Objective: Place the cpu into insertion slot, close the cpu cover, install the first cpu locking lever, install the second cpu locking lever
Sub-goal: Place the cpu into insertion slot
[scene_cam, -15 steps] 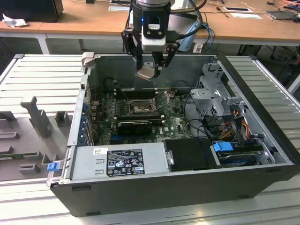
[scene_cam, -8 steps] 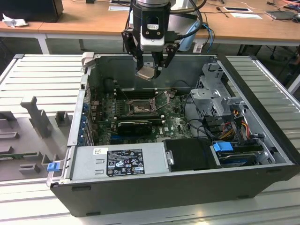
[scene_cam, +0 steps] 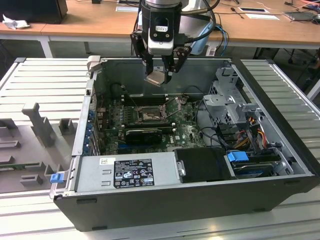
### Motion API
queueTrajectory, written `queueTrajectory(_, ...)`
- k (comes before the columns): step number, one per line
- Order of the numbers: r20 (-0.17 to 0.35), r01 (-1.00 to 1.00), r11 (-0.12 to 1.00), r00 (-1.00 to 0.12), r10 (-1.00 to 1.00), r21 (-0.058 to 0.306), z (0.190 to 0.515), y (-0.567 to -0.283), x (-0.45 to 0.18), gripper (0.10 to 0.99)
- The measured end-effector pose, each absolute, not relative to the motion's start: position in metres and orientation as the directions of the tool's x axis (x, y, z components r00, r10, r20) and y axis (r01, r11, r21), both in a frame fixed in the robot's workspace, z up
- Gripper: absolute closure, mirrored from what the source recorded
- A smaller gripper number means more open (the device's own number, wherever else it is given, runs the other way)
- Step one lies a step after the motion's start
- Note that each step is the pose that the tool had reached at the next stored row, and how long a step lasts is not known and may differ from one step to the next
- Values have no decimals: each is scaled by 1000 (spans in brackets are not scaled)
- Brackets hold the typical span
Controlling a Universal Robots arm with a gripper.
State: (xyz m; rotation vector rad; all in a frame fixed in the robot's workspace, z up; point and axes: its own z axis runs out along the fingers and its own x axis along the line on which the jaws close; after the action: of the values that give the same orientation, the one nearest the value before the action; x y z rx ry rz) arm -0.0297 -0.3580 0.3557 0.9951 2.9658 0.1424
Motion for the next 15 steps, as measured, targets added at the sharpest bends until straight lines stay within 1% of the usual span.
queueTrajectory(15,19,659,746,-750,661,89,355,-358,-30,545)
